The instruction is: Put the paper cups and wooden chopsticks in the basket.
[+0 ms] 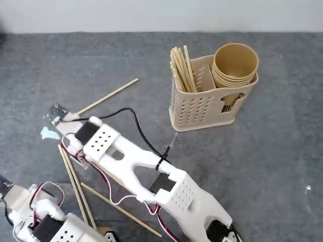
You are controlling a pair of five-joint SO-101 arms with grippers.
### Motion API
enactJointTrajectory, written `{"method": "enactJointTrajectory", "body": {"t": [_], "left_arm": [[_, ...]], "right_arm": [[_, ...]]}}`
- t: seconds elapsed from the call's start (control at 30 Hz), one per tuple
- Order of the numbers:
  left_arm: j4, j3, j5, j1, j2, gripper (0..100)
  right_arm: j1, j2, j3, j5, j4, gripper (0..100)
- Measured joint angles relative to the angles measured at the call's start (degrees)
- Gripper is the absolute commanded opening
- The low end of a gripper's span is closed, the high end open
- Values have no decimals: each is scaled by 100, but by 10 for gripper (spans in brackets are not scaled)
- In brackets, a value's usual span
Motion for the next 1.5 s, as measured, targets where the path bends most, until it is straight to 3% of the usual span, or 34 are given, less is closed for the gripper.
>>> {"method": "enactJointTrajectory", "body": {"t": [0.3, 0.57, 0.73, 0.97, 1.3, 1.5], "left_arm": [[0, 0, 0, 0, 0, 13], [0, 0, 0, 0, 0, 13], [0, 0, 0, 0, 0, 13], [0, 0, 0, 0, 0, 13], [0, 0, 0, 0, 0, 13], [0, 0, 0, 0, 0, 13]], "right_arm": [[325, 0, -2453, 229, 1749, 8], [862, -9, -3965, 466, 1960, 8], [941, -316, -3798, 510, 1960, 8], [1073, -2040, -2303, 554, 1960, 8], [2391, -3640, -1846, 941, 1899, 8], [3218, -4097, -1846, 1020, 949, 8]]}}
